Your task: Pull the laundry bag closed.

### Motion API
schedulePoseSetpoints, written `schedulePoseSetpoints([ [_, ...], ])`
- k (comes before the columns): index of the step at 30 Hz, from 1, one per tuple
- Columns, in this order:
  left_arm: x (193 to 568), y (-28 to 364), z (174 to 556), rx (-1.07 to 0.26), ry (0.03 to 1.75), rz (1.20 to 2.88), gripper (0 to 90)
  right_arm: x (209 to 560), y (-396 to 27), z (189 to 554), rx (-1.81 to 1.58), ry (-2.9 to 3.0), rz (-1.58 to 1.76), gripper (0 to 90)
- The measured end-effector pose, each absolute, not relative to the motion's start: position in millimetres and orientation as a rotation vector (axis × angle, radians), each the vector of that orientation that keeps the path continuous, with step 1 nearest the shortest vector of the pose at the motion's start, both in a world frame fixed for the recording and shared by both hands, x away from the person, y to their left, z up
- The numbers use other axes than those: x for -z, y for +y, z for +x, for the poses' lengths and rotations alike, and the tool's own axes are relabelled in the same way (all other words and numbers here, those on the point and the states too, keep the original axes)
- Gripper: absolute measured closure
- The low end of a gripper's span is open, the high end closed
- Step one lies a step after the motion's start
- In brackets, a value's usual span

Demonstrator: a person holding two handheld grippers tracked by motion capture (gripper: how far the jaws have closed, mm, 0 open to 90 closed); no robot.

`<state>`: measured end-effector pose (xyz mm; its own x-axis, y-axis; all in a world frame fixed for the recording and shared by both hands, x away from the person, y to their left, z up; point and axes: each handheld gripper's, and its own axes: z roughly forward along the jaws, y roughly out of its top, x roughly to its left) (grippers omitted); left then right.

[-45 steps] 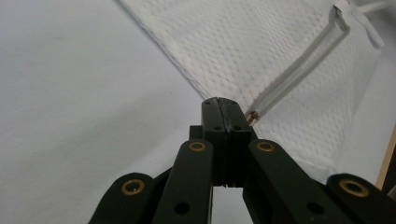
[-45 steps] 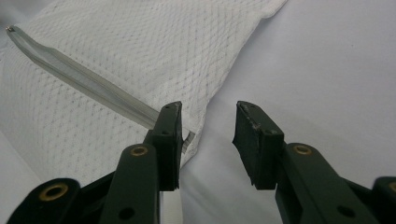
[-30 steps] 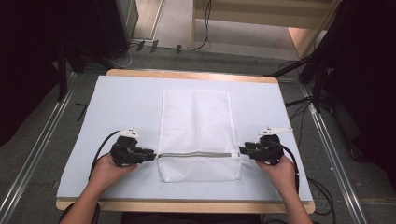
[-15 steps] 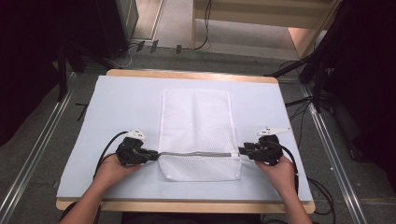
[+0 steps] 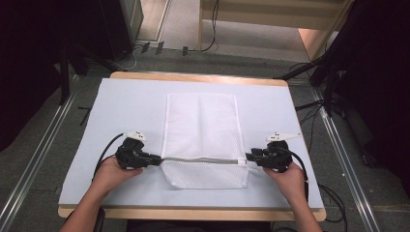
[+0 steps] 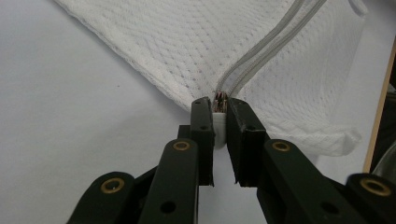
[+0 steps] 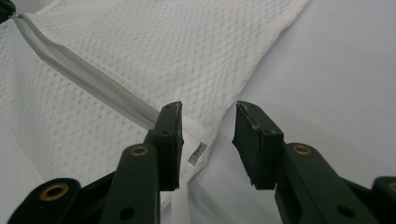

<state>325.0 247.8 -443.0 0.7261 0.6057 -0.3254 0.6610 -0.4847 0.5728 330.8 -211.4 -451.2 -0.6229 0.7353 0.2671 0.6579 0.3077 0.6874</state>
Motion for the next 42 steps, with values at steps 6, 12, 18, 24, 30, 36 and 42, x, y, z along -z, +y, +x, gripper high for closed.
schedulePoseSetpoints([
  [6, 440, 244, 326, 0.119, 0.958, 2.229, 84.2, 451, -204, 330, -1.212, 2.484, 1.296, 63.6],
  [12, 442, 250, 326, 0.111, 1.015, 2.222, 88.4, 450, -201, 328, -1.228, 2.498, 1.291, 69.6],
  [18, 445, 245, 340, 0.139, 1.071, 2.204, 90.0, 441, -184, 324, -1.292, 2.516, 1.267, 80.1],
  [24, 454, 248, 339, 0.179, 1.129, 2.209, 90.0, 438, -159, 318, -1.276, 2.581, 1.222, 84.6],
  [30, 459, 251, 337, 0.248, 1.135, 2.176, 90.0, 446, -137, 320, -1.264, 2.627, 1.184, 87.4],
  [36, 459, 251, 330, 0.278, 1.122, 2.179, 90.0, 449, -115, 328, -1.279, 2.659, 1.179, 90.0],
  [42, 461, 254, 331, 0.297, 1.133, 2.152, 90.0, 439, -89, 334, -1.308, 2.667, 1.122, 90.0],
])
